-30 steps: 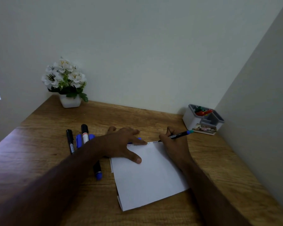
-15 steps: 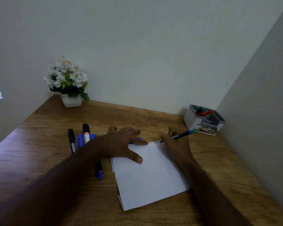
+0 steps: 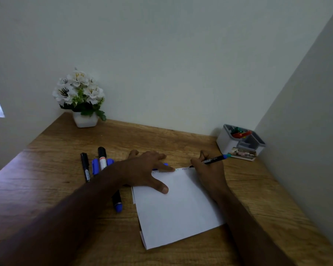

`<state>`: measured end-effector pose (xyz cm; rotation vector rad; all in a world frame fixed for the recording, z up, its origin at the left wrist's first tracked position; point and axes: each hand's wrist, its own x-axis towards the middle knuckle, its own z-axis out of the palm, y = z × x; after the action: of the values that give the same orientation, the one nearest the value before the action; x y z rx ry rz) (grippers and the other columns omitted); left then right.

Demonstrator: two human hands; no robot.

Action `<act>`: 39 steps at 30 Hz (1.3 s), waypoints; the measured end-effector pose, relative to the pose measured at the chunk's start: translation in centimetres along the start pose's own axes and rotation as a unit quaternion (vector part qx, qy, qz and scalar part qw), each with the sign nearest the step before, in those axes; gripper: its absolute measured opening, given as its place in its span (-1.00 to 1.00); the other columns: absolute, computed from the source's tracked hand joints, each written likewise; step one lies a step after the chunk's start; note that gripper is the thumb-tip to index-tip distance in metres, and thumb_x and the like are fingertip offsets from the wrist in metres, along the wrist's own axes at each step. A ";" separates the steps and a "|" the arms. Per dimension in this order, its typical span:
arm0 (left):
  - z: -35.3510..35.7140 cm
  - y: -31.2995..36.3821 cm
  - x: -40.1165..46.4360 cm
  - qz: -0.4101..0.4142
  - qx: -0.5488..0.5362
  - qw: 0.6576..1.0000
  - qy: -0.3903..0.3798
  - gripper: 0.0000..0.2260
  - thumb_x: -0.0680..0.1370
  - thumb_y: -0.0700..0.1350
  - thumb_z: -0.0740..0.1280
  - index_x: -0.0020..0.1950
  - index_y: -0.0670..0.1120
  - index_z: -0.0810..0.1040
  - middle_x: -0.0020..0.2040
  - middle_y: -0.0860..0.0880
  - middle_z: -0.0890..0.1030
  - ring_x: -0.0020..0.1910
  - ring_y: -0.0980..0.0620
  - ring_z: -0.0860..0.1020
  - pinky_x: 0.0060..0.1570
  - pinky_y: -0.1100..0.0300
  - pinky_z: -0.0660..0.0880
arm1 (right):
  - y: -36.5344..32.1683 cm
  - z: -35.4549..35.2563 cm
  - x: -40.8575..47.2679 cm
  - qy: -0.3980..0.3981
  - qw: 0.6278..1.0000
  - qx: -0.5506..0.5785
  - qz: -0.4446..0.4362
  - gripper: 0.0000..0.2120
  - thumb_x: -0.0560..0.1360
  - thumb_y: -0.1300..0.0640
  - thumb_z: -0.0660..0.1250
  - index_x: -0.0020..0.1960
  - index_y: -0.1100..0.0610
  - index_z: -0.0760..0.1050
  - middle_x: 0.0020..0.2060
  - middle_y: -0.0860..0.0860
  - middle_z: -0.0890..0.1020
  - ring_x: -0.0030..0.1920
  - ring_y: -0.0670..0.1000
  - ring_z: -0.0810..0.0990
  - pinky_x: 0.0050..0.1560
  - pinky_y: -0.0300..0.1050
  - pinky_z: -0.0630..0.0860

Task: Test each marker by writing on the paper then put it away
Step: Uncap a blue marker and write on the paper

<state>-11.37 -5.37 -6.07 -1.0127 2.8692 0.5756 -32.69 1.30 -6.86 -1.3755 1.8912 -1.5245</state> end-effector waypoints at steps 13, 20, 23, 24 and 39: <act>-0.3 0.3 -0.2 -0.002 -0.003 1.000 -0.004 -0.36 0.43 0.36 0.30 0.47 0.33 0.18 0.60 0.08 -0.01 0.56 0.05 -0.11 0.45 -0.24 -0.22 | 0.3 0.2 0.1 -0.006 1.000 0.014 0.001 -0.71 0.37 0.38 0.37 -0.37 0.17 0.29 -0.51 -0.03 0.30 -0.43 -0.08 0.30 -0.42 -0.23 0.26; -0.1 0.1 0.0 -0.001 -0.010 1.000 -0.004 -0.36 0.42 0.36 0.30 0.47 0.34 0.19 0.60 0.07 0.00 0.56 0.06 -0.12 0.44 -0.23 -0.22 | 0.5 0.0 0.2 -0.002 1.000 0.015 0.011 -0.69 0.37 0.38 0.36 -0.37 0.14 0.29 -0.52 -0.04 0.31 -0.46 -0.12 0.27 -0.44 -0.20 0.24; -0.1 0.1 0.0 -0.003 -0.009 1.000 -0.003 -0.36 0.42 0.36 0.30 0.47 0.34 0.19 0.60 0.08 0.00 0.56 0.05 -0.12 0.45 -0.24 -0.22 | 0.4 0.1 0.1 0.005 1.000 0.018 0.014 -0.67 0.37 0.38 0.36 -0.39 0.12 0.28 -0.54 -0.07 0.31 -0.45 -0.10 0.29 -0.40 -0.18 0.27; -0.1 0.0 0.0 -0.002 -0.008 1.000 -0.003 -0.36 0.42 0.36 0.31 0.47 0.34 0.19 0.60 0.08 0.00 0.56 0.05 -0.11 0.45 -0.24 -0.22 | 0.4 0.1 0.1 0.013 1.000 0.026 0.011 -0.67 0.37 0.39 0.36 -0.39 0.13 0.28 -0.53 -0.05 0.31 -0.43 -0.09 0.30 -0.37 -0.19 0.29; -0.4 0.3 0.3 -0.093 -0.001 0.974 0.207 -0.80 0.57 0.06 0.28 0.12 0.10 0.63 0.10 0.17 0.60 0.19 0.10 0.45 0.27 -0.15 0.20 | -1.1 -0.3 -1.0 -0.081 0.988 0.062 -0.114 -0.72 0.44 0.37 0.38 -0.35 0.06 0.50 -0.40 -0.03 0.56 -0.30 -0.03 0.55 -0.24 -0.18 0.43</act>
<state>-11.79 -5.47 -5.64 -1.5455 3.0578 0.3916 -31.95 2.38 -6.05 -1.6485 1.5606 -1.5499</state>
